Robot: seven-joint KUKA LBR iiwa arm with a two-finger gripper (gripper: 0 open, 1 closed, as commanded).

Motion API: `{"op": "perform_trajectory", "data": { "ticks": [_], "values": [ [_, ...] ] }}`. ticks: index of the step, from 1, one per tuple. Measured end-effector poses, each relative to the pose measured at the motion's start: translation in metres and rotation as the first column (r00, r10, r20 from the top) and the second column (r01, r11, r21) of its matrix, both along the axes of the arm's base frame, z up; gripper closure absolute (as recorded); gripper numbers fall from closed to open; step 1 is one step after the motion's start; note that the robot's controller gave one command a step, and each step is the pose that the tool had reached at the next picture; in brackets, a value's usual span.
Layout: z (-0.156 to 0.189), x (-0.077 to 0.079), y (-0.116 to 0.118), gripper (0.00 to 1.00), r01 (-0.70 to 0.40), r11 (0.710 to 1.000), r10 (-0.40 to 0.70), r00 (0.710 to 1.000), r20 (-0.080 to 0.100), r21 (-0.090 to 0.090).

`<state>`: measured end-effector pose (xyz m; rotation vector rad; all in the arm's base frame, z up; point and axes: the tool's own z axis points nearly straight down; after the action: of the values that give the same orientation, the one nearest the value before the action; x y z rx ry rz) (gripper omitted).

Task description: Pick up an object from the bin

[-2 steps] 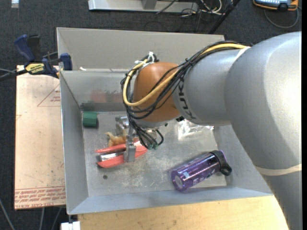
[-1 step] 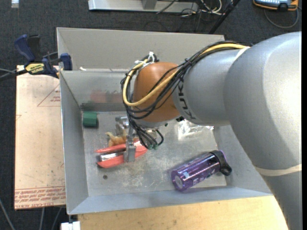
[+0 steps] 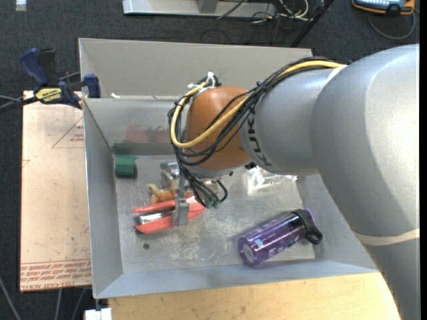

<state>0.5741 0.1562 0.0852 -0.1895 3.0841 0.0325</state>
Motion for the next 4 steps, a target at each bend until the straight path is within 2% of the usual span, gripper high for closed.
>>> {"op": "perform_trajectory", "data": {
  "ticks": [4],
  "values": [
    [-0.0001, -0.0002, 0.0001, 1.0, 0.0, 1.0, 0.0, 1.0, -0.001, 0.0]
  ]
}}
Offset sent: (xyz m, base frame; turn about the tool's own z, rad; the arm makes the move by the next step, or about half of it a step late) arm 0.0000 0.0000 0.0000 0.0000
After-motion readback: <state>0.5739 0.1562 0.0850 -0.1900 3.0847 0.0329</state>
